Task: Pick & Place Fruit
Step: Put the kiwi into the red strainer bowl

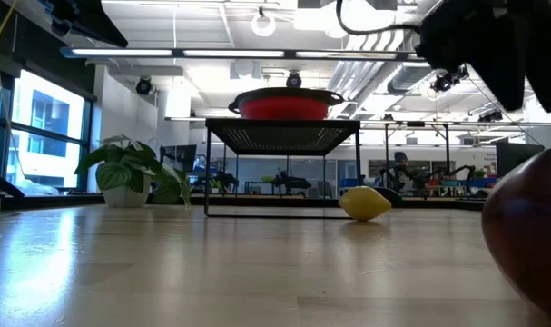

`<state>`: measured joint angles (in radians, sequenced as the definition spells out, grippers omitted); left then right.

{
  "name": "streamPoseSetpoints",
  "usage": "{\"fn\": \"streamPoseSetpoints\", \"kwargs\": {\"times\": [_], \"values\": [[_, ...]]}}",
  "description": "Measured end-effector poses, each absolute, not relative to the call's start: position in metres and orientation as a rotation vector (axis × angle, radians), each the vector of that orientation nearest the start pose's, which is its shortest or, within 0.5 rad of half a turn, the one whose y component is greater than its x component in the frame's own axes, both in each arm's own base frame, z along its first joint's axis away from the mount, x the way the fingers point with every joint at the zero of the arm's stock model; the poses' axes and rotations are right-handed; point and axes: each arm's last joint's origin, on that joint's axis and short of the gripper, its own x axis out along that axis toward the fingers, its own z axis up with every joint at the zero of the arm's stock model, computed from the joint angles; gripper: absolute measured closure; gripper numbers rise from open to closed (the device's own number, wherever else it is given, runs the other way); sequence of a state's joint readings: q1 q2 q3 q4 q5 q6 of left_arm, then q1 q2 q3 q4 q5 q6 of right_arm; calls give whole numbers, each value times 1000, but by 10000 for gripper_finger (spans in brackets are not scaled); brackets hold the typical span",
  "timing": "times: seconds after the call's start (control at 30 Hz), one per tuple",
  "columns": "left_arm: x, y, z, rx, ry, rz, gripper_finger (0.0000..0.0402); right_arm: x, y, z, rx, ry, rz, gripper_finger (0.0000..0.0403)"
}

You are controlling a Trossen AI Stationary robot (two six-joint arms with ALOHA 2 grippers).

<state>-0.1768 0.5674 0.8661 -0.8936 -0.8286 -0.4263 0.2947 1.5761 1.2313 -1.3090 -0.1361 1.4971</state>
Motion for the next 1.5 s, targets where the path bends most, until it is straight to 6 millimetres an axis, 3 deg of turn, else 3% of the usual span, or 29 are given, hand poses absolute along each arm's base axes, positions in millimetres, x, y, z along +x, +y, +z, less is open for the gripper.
{"fn": "streamPoseSetpoints", "kwargs": {"times": [0.5,0.73,1.5], "values": [[89,6,326,-111,386,721,402,249,80,197,1009,1472,-886,117],[89,6,326,-111,386,721,402,240,77,182,1001,1490,-944,117],[89,6,326,-111,386,722,402,249,77,174,1042,1348,-906,117]]}}
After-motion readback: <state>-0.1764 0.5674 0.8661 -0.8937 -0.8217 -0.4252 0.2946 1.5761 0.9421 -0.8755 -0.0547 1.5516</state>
